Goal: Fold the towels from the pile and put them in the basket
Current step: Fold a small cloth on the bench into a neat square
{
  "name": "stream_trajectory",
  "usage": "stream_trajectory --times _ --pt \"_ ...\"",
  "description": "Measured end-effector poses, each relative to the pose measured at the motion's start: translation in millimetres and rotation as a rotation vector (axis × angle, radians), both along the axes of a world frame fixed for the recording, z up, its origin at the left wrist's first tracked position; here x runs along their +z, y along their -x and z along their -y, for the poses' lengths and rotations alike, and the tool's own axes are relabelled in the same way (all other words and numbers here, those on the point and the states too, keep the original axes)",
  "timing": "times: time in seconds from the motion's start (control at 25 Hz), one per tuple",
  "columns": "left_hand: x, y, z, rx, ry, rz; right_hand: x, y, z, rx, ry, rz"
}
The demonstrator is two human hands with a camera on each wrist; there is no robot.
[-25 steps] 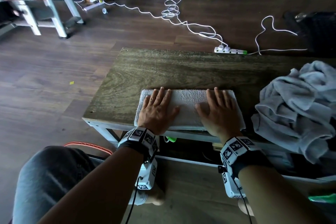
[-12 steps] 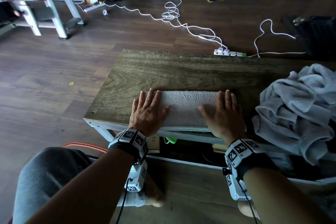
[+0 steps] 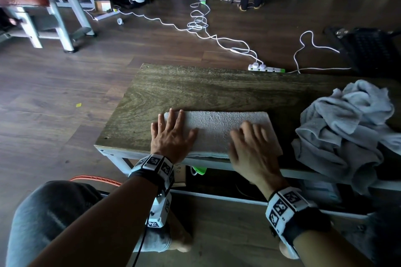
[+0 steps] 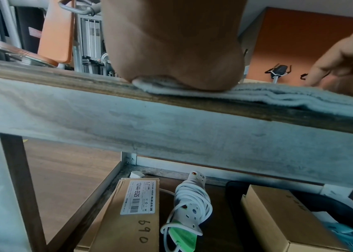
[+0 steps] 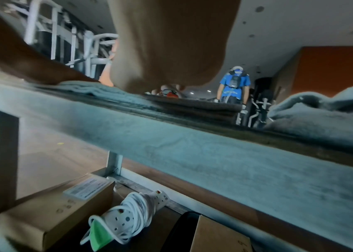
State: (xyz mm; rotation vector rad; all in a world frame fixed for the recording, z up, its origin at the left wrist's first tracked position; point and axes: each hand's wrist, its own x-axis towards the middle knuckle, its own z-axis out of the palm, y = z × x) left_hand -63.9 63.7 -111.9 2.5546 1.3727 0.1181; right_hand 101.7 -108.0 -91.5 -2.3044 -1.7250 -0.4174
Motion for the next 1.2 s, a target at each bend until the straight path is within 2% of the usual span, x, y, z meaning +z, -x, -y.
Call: stream_trajectory --times 0.08,0.2,0.28,0.36,0.52,0.6,0.68,0.8,0.88,1.0,1.08,1.16,1.2 --pt "4 -4 1 0.018 0.017 -0.041 -6 10 8 0.025 0.023 -0.078" --pt "16 -8 7 0.073 0.112 -0.177 -10 5 8 -0.06 0.054 -0.168" --pt "26 -8 16 0.12 0.068 -0.241 -11 -7 4 -0.054 0.115 -0.258" --pt "36 -7 25 0.155 -0.031 -0.21 -12 -18 1 -0.023 0.18 -0.347" --pt "46 -4 23 0.232 0.046 -0.057 -10 -10 15 0.108 0.118 -0.302" --pt "46 -7 20 0.189 0.116 0.053 -10 0 23 0.196 0.111 -0.32" --pt "53 -13 24 0.177 0.251 0.249 -12 12 27 0.226 0.108 -0.308" --pt "75 -21 33 0.164 0.436 0.661 -13 24 20 0.258 0.058 -0.344" --pt "88 -25 41 0.13 0.58 0.836 -15 28 11 0.279 -0.002 -0.392" --pt "109 -27 49 0.195 0.908 1.01 -9 33 3 0.175 -0.181 -0.731" --pt "109 -19 41 0.173 1.021 1.058 4 32 9 0.097 -0.24 -0.97" --pt "98 -11 32 0.113 0.964 1.008 16 26 16 0.071 -0.239 -1.122" --pt "91 -8 29 0.05 0.821 0.896 21 24 18 0.061 -0.238 -1.168"
